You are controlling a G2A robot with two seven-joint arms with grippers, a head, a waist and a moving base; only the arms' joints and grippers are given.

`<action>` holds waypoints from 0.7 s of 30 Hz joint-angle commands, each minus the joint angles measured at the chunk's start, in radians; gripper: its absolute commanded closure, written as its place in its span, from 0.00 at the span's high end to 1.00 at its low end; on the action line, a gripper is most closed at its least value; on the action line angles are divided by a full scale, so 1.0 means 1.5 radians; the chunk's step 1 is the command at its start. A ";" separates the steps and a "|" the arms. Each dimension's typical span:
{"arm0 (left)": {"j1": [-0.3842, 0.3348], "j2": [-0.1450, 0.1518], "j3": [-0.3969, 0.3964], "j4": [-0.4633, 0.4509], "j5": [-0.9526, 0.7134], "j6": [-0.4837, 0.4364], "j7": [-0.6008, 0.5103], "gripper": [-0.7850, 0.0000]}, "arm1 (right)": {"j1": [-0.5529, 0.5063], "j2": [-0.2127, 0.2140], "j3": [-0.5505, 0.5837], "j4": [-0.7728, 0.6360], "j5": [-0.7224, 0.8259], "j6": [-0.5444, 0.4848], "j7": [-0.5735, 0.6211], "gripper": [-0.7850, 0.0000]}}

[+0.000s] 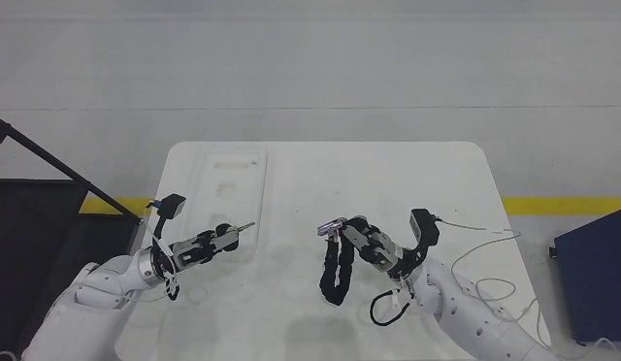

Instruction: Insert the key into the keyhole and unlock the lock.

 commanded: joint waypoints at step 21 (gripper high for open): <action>-0.076 -0.007 0.150 -0.028 -0.199 0.053 -0.084 0.00 | -0.002 0.000 0.000 -0.002 0.004 0.001 0.001 0.00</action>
